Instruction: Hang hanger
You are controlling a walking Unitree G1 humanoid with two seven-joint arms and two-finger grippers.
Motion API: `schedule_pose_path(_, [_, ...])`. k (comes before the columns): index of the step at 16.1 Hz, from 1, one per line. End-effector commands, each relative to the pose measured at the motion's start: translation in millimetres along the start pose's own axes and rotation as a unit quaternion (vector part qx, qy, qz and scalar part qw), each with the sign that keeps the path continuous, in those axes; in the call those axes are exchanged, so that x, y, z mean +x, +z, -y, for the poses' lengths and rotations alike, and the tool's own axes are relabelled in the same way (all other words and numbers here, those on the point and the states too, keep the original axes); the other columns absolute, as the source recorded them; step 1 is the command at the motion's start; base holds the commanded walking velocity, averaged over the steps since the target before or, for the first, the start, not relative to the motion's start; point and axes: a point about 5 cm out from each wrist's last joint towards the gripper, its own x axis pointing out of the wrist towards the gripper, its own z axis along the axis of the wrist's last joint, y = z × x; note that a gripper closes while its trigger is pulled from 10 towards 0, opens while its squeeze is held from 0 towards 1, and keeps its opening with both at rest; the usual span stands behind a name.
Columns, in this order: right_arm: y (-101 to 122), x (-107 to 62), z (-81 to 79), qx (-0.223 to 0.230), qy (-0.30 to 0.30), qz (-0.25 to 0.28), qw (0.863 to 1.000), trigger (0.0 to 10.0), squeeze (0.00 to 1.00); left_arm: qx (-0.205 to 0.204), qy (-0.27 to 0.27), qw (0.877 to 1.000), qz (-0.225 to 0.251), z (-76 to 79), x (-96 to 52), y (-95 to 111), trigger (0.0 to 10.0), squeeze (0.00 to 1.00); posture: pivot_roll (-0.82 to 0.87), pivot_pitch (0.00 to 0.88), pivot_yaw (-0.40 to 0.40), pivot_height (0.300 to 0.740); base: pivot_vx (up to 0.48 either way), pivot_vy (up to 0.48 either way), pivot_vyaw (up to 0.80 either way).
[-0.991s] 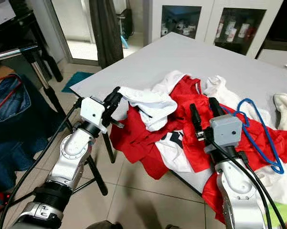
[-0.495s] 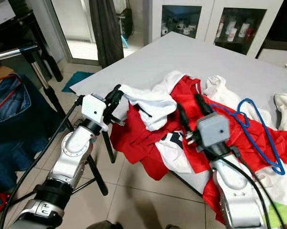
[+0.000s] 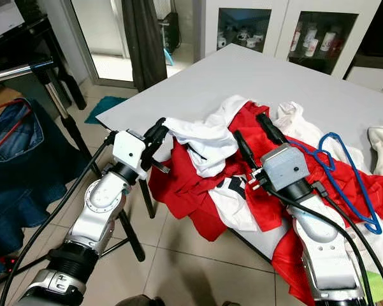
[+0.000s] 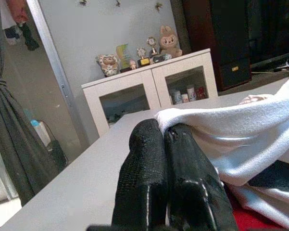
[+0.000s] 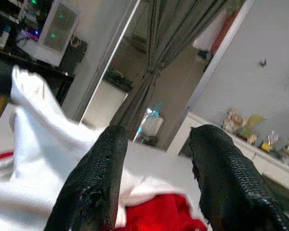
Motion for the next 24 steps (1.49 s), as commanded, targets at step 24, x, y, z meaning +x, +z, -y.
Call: schedule_pose_path(24, [-14,-9.8,-5.0,0.012,-0.011,-0.029,0.999,10.0,0.00,0.015,0.017,1.000,0.001,-12.8,-2.0,0,10.0,0.00,0.01,0.007,0.051,0.740,0.000,0.000,0.00])
